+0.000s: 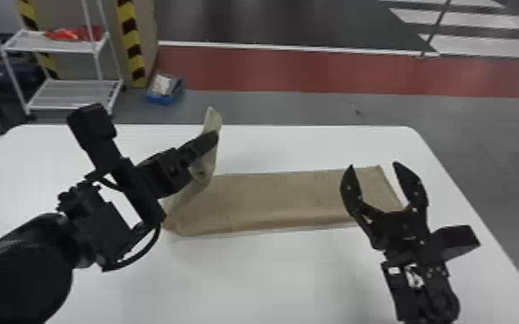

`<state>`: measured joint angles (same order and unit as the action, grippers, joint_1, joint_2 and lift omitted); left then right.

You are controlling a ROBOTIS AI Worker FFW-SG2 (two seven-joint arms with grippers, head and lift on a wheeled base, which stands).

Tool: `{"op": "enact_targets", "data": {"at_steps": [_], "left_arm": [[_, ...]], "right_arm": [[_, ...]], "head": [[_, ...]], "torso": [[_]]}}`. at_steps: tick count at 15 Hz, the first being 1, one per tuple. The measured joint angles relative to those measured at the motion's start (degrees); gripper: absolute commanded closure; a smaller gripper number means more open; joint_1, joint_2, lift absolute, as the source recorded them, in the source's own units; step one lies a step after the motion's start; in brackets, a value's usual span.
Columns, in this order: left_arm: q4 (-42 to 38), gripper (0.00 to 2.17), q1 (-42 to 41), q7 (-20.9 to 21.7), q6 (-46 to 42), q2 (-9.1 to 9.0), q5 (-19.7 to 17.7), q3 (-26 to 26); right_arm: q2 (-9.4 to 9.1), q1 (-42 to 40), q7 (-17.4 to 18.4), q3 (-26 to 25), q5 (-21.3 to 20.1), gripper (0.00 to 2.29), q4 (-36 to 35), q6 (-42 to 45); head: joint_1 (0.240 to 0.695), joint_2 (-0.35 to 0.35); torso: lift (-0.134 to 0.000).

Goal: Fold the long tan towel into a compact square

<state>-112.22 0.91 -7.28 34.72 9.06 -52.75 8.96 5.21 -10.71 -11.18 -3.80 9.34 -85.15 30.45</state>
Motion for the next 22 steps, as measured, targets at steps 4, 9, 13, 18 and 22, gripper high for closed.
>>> {"op": "enact_targets", "data": {"at_steps": [4,9,13,18,22], "left_arm": [[6.69,1.35,0.76,-3.77,-11.28,-3.58,11.69,12.07],[18.81,1.35,3.41,-5.49,-21.47,-6.03,15.9,20.99],[27.03,0.71,6.08,-5.93,-26.73,-8.93,16.14,24.58],[28.28,0.04,6.77,-5.22,-27.2,-9.06,16.87,25.73],[21.2,0.05,2.88,-5.07,-27.36,-5.05,24.77,19.87]], "right_arm": [[1.44,-2.57,-0.45,-1.93,3.45,0.15,0.67,2.52],[2.79,-3.44,-1.86,-3.27,6.18,0.15,1.44,3.95],[3.8,-4.58,-3.07,-4.33,8.41,0.15,1.96,5.69],[4.42,-4.82,-3.43,-5.18,9.69,0.18,1.86,5.86],[4.46,-5.29,-3.4,-3.82,8.63,0.22,-3.09,0.11]], "head": [[0.695,-0.294],[0.695,-0.35],[0.695,-0.35],[0.695,-0.35],[0.695,-0.35]], "torso": [[-0.123],[-0.123],[-0.123],[-0.123],[-0.123]]}}
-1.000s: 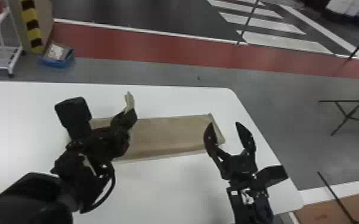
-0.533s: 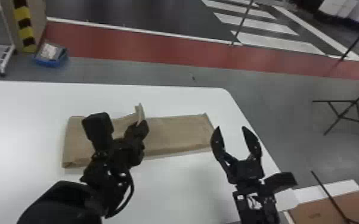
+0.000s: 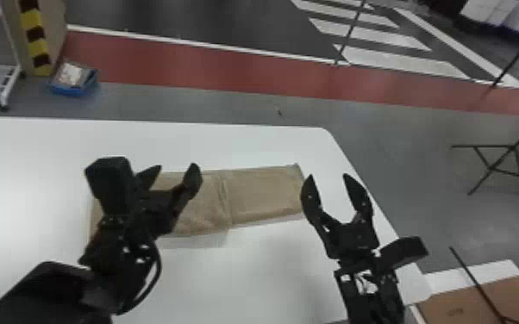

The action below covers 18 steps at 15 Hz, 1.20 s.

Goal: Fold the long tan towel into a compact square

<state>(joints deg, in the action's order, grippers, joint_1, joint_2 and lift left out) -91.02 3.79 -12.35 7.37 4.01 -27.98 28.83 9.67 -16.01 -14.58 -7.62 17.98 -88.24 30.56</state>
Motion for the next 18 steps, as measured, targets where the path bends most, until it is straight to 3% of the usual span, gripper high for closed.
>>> {"op": "enact_targets", "data": {"at_steps": [4,5,6,9,12,15,18], "left_arm": [[-6.24,0.05,-4.46,0.38,-2.32,9.69,0.69,-8.62],[-7.68,0.05,-5.86,0.98,-2.72,11.41,0.72,-10.56],[-8.75,0.05,-7.26,2.18,-2.89,12.16,0.73,-12.35],[-10.67,0.05,-11.0,3.88,-4.25,13.24,0.74,-15.95],[-10.73,0.09,-12.28,3.9,-5.48,13.79,0.73,-16.17],[-10.82,0.09,-12.97,4.37,-5.79,13.83,0.43,-16.23],[-10.84,0.09,-13.18,4.36,-6.13,13.76,0.16,-16.03]], "right_arm": [[-0.47,1.88,1.16,2.29,-2.33,0.36,-2.99,-13.38],[-0.82,2.9,1.72,3.22,-3.64,0.41,-3.43,-17.6],[-1.18,3.94,2.12,4.14,-4.65,0.41,-3.74,-21.39],[-1.93,7.26,3.67,8.04,-6.33,0.41,-4.95,-33.94],[-2.97,9.19,3.68,10.84,-7.87,0.53,-6.19,-40.85],[-3.26,10.43,4.23,11.66,-9.17,0.53,-7.34,-48.35],[-3.21,10.8,4.32,11.77,-10.25,1.07,-7.88,-51.84]], "head": [[0.695,-0.201],[0.695,-0.164],[0.695,-0.105],[0.695,-0.038],[0.695,0.016],[0.695,0.025],[0.695,0.022]], "torso": [[-0.123],[-0.123],[-0.123],[-0.123],[-0.123],[-0.123],[-0.123]]}}
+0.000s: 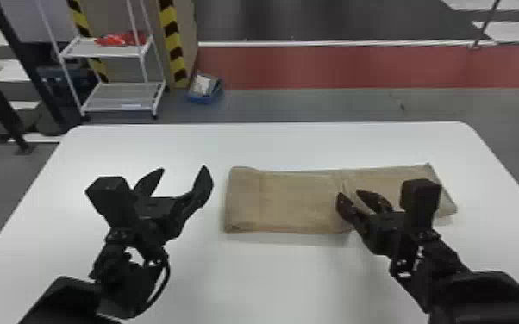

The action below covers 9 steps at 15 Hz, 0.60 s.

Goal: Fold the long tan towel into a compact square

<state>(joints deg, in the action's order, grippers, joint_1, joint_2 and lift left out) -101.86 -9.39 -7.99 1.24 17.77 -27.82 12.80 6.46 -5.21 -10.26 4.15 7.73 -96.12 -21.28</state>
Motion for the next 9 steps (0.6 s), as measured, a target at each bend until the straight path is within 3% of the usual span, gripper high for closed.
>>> {"op": "enact_targets", "data": {"at_steps": [1,2,9], "left_arm": [[0.0,0.09,-0.01,-0.04,-0.03,-0.03,-0.04,0.14],[0.0,0.09,-0.01,-0.13,-0.04,-0.11,-0.04,0.28],[0.0,0.09,0.16,-0.27,0.11,-0.55,-0.04,0.79]], "right_arm": [[0.06,0.06,-0.18,-0.01,-0.06,1.3,-0.02,-0.21],[0.11,0.1,-0.36,-0.02,-0.07,1.4,-0.03,-0.29],[0.31,-0.44,-0.99,-0.56,0.58,1.5,-1.32,-0.34]], "head": [[0.695,0.022],[0.695,0.02],[0.695,0.011]], "torso": [[-0.123],[-0.123],[-0.123]]}}
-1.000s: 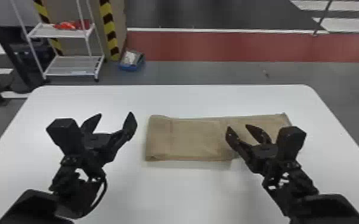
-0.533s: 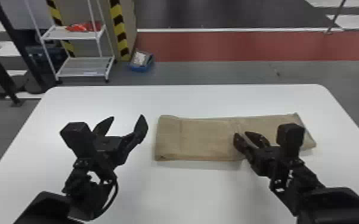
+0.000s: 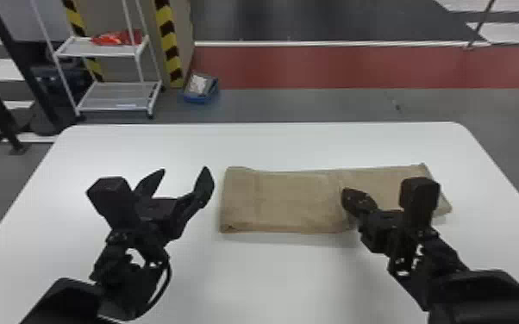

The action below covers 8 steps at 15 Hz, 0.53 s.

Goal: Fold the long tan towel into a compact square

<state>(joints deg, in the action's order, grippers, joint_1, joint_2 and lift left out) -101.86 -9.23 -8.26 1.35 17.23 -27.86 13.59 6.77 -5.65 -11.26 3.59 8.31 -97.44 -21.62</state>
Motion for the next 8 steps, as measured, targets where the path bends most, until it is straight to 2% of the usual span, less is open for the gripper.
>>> {"op": "enact_targets", "data": {"at_steps": [3,4,5,8], "left_arm": [[0.0,0.09,-0.05,0.0,0.01,0.0,0.0,0.12],[0.0,0.09,-0.07,0.0,0.02,0.02,0.0,0.13],[0.0,0.09,-0.08,0.0,0.02,0.09,0.0,0.14],[-0.23,0.09,-0.16,0.0,0.02,0.31,0.0,0.13]], "right_arm": [[0.11,-0.15,-0.26,0.18,-0.24,1.49,-0.92,-0.07],[0.11,-0.23,-0.26,0.28,-0.15,1.21,-1.23,-0.08],[0.1,-0.34,-0.26,0.41,0.05,0.81,-1.69,-0.03],[-0.09,-0.46,-0.17,0.67,0.31,0.77,-2.34,-0.28]], "head": [[0.695,0.012],[0.695,0.013],[0.695,0.015],[0.695,0.022]], "torso": [[-0.123],[-0.123],[-0.123],[-0.123]]}}
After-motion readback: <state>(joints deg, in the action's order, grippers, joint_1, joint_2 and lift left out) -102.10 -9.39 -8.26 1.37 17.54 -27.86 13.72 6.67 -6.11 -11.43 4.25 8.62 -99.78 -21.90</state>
